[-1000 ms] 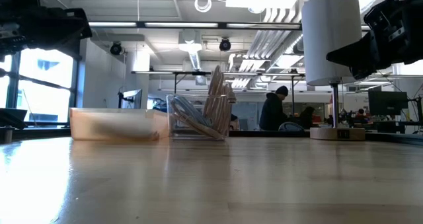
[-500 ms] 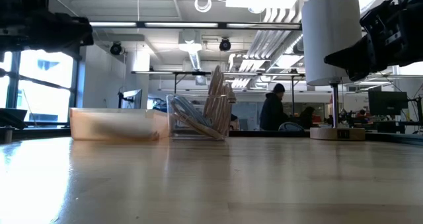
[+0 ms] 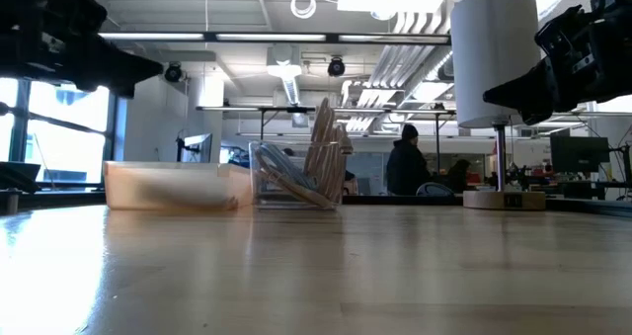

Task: Pick & Place USB Port
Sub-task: Return to Home Position

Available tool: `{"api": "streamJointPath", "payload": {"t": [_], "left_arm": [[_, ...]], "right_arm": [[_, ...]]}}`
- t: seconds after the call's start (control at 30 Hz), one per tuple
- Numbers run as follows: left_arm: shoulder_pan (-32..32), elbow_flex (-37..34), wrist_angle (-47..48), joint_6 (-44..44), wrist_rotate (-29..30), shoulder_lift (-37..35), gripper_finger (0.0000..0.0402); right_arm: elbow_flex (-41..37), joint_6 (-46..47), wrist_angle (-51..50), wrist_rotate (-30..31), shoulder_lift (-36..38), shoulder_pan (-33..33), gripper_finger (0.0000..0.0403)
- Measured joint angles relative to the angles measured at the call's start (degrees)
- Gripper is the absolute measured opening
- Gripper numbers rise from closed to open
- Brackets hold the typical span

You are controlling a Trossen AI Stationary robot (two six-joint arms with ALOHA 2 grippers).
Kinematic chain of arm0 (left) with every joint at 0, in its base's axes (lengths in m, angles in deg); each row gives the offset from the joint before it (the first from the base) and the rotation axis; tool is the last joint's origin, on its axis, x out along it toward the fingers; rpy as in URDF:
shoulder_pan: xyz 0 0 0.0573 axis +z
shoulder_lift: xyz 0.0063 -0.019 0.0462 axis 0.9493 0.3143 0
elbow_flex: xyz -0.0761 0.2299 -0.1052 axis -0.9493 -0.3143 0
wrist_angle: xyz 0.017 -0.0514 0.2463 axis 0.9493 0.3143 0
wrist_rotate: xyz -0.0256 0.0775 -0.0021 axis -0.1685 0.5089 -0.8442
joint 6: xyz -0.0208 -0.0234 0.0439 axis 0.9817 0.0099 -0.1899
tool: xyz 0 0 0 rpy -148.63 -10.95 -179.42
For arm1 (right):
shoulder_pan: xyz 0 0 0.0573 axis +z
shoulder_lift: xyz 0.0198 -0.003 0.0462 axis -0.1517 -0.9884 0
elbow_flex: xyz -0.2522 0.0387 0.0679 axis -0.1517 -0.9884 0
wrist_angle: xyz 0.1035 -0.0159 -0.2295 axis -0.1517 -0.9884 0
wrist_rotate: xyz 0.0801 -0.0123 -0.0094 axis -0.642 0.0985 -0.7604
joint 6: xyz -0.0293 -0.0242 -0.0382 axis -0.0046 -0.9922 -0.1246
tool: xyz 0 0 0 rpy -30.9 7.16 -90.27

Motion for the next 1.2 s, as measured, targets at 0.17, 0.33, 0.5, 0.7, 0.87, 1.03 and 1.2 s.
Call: {"api": "streamJointPath", "payload": {"t": [0.17,0.33,0.5,0.7,0.87,1.03,1.2], "left_arm": [[0.0,-0.02,-0.15,7.09,8.19,0.0,0.0],[-0.02,-0.16,-0.84,7.47,13.61,0.0,0.0],[0.0,-0.39,-1.24,7.97,14.91,0.0,0.0],[-0.02,-0.39,-0.68,7.92,10.92,0.0,0.0],[-0.02,-0.42,-0.35,7.05,8.49,0.0,0.0],[-0.02,-0.44,-0.03,6.98,6.41,0.0,0.0],[-0.02,-0.44,0.2,6.47,4.51,0.0,0.0]], "right_arm": [[0.0,0.45,-0.06,0.0,0.0,0.0,0.0],[0.0,0.48,-0.12,0.0,0.0,0.0,0.0],[0.0,0.48,-0.22,0.02,0.0,0.0,0.0],[0.0,0.48,-0.26,0.04,0.0,0.0,0.0],[0.0,0.48,-0.27,0.07,0.0,0.02,0.0],[0.0,0.47,-0.26,1.29,0.0,0.04,0.0],[-0.02,0.48,-0.26,0.7,0.0,0.04,0.0001]]}}
